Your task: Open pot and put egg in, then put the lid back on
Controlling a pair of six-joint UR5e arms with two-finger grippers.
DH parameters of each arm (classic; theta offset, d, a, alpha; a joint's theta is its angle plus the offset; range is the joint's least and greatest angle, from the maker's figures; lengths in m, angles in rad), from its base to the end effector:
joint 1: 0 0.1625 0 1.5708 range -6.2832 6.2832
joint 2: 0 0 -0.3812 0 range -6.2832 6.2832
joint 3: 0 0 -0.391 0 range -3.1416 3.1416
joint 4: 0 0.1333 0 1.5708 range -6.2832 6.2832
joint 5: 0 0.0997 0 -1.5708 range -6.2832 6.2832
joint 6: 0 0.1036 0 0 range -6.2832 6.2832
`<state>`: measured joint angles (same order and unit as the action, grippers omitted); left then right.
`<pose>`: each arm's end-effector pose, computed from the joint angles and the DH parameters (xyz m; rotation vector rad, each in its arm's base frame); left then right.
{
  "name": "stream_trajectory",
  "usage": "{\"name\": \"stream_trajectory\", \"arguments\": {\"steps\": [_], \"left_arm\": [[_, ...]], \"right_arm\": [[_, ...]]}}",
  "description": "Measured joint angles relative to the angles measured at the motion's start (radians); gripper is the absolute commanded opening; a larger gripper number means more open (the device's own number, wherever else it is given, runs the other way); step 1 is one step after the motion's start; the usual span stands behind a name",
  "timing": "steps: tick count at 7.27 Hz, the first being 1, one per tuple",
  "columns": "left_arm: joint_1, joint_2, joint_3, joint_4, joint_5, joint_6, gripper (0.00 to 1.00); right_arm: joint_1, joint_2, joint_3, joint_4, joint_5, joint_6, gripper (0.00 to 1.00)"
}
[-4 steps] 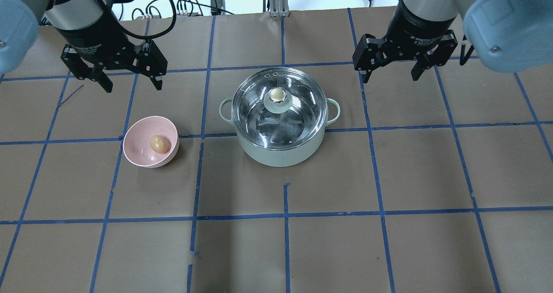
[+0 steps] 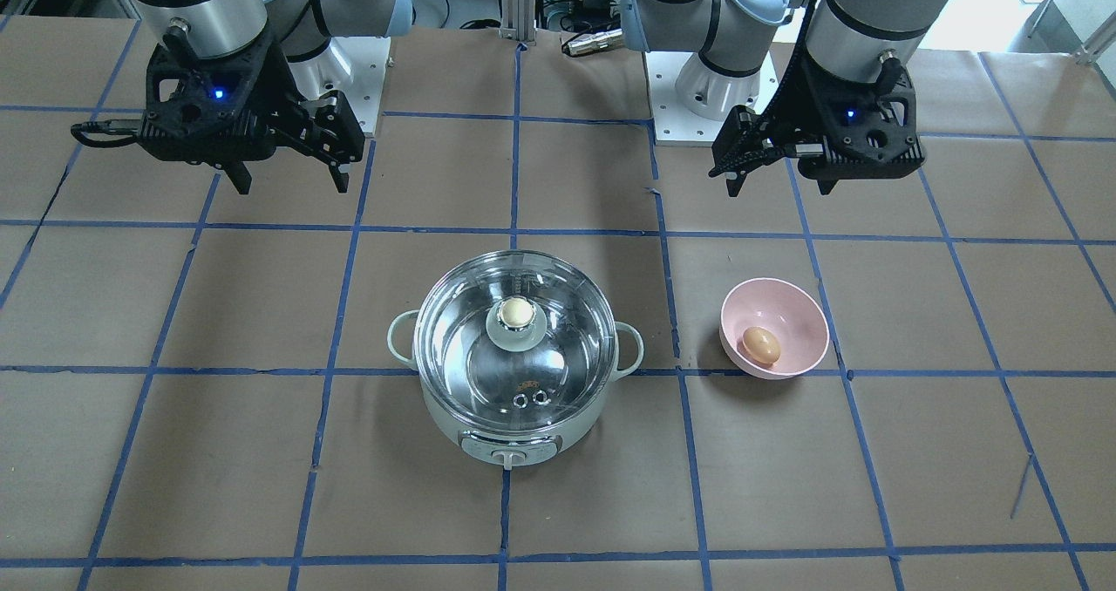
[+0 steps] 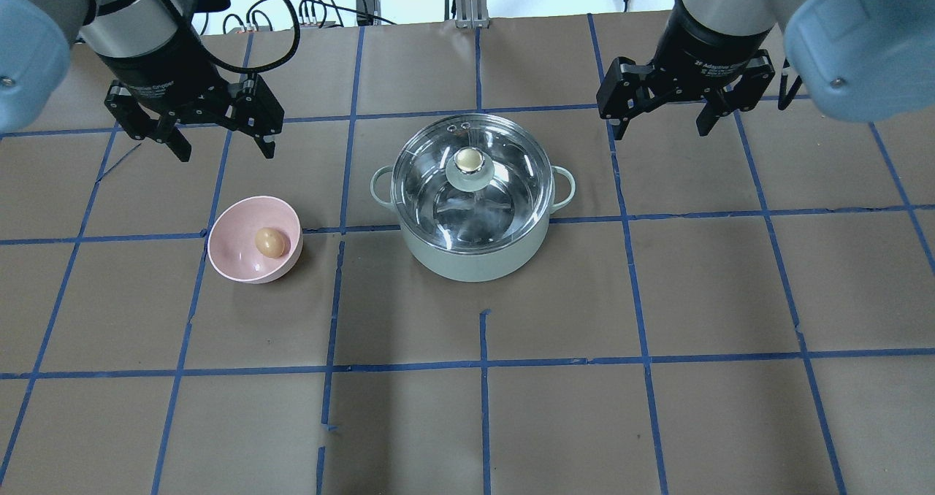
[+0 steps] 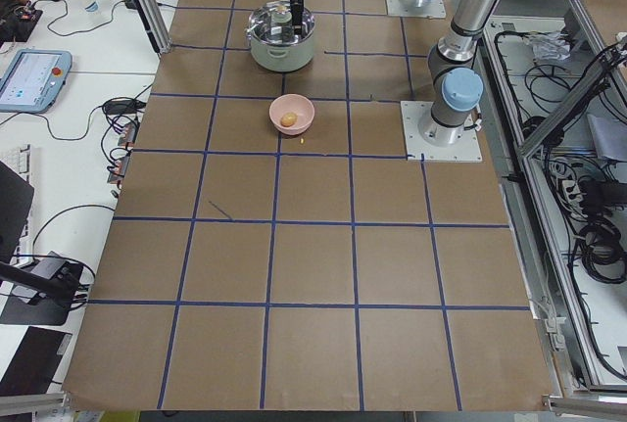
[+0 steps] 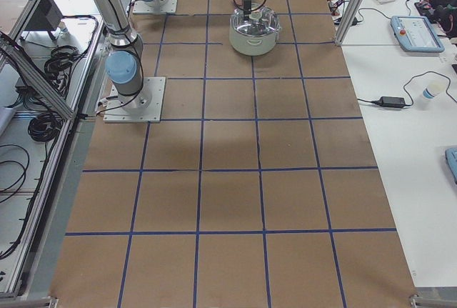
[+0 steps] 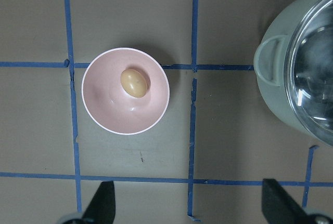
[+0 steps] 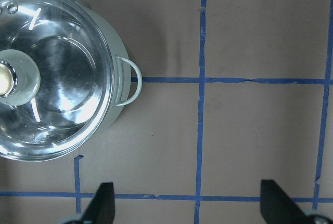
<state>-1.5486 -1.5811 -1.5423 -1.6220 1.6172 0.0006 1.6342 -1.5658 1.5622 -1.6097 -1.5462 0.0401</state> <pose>-0.1176 -0.4938 0.4441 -0.0322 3.0950 0.0519 0.1671 -0.4873 0.4459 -0.0371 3.1140 -0.0641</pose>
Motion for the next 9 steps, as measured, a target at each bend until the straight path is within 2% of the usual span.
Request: {"name": "stream_trajectory", "arguments": {"steps": [2, 5, 9], "left_arm": [[0.036, -0.008, -0.019, 0.046, -0.004, 0.006, 1.0], [0.131, -0.091, -0.124, 0.271, -0.011, 0.009, 1.0], [0.204, -0.141, -0.147, 0.361, -0.006, 0.021, 1.0]], "right_arm": [[0.001, 0.0, 0.001, 0.002, 0.0, 0.0, 0.98], [0.001, 0.0, 0.001, 0.005, 0.0, 0.0, 0.99], [0.002, 0.0, 0.001, 0.009, 0.0, -0.001, 0.99]]}}
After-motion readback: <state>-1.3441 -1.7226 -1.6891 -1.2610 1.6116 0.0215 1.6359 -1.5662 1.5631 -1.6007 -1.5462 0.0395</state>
